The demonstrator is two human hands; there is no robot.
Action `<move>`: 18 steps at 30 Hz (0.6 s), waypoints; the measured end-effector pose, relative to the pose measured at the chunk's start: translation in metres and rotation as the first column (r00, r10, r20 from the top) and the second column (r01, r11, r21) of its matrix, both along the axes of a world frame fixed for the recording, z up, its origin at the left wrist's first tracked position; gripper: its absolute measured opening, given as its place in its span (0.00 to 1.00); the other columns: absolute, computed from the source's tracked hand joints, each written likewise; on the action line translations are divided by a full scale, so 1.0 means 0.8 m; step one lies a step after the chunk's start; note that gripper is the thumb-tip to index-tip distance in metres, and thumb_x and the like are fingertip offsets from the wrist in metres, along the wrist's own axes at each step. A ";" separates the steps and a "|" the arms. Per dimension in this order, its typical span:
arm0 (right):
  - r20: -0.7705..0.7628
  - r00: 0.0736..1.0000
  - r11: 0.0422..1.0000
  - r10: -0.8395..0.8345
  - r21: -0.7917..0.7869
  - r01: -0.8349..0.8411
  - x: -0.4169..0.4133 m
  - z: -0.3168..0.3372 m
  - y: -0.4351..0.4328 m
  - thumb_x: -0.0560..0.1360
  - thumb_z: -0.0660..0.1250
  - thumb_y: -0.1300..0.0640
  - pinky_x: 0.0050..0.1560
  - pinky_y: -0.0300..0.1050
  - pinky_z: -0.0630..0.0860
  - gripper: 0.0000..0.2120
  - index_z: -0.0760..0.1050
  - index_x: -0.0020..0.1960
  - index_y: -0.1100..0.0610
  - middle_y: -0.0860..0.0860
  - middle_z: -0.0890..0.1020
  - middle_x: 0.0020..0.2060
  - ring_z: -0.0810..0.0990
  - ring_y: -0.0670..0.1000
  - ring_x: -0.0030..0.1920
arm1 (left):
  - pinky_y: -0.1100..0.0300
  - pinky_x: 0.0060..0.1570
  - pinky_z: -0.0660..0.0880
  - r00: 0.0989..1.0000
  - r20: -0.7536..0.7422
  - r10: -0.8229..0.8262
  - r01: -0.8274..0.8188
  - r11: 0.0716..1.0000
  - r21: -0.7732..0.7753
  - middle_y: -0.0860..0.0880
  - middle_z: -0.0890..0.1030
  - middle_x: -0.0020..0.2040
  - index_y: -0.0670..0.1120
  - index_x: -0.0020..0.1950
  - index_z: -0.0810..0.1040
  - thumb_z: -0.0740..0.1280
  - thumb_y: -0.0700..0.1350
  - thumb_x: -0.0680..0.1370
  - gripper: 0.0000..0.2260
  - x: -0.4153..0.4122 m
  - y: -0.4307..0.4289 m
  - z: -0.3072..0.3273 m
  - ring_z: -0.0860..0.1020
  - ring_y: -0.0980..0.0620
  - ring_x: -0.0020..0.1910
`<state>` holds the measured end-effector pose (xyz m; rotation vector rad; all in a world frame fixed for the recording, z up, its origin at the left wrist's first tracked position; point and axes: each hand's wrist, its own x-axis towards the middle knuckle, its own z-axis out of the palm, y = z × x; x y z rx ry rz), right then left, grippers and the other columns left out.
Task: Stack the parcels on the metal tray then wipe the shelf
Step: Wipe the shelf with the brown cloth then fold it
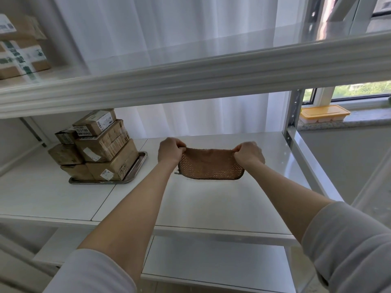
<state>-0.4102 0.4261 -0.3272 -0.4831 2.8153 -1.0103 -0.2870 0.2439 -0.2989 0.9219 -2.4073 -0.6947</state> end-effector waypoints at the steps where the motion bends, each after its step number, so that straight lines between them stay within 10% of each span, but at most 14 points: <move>1: -0.021 1.000 1.000 -0.016 0.026 0.017 0.000 0.001 0.000 0.77 0.62 0.55 0.52 0.48 0.76 0.13 0.80 0.57 0.56 0.55 0.74 0.58 0.75 0.58 0.58 | 0.61 0.52 0.71 0.999 0.022 0.028 -0.027 0.999 -0.027 0.46 0.84 0.53 0.44 0.51 0.84 0.68 0.41 0.75 0.07 0.001 -0.005 -0.001 0.80 0.48 0.55; 5: 0.072 0.997 0.994 0.030 -0.106 -0.023 -0.006 0.000 -0.008 0.77 0.62 0.56 0.40 0.42 0.72 0.11 0.82 0.48 0.59 0.56 0.82 0.46 0.79 0.56 0.44 | 0.55 0.53 0.77 0.993 0.041 0.112 -0.115 0.990 0.081 0.44 0.83 0.53 0.44 0.50 0.82 0.66 0.42 0.78 0.06 0.001 -0.022 -0.009 0.81 0.44 0.51; 11: -0.014 0.998 0.937 0.068 -0.341 -0.069 0.002 0.005 -0.036 0.76 0.59 0.64 0.51 0.42 0.75 0.14 0.81 0.56 0.59 0.55 0.83 0.50 0.79 0.54 0.51 | 0.62 0.47 0.70 0.976 -0.170 0.133 -0.115 0.987 0.114 0.45 0.81 0.51 0.40 0.53 0.80 0.62 0.40 0.78 0.09 0.010 -0.016 -0.004 0.78 0.48 0.52; 18: 0.117 0.980 0.969 0.161 0.169 -0.179 0.013 -0.052 -0.048 0.71 0.60 0.58 0.47 0.46 0.77 0.10 0.80 0.46 0.58 0.55 0.82 0.45 0.80 0.58 0.48 | 0.55 0.53 0.76 0.911 0.410 0.036 -0.122 0.975 0.185 0.40 0.82 0.53 0.39 0.53 0.82 0.62 0.38 0.73 0.13 0.030 -0.022 -0.070 0.79 0.42 0.56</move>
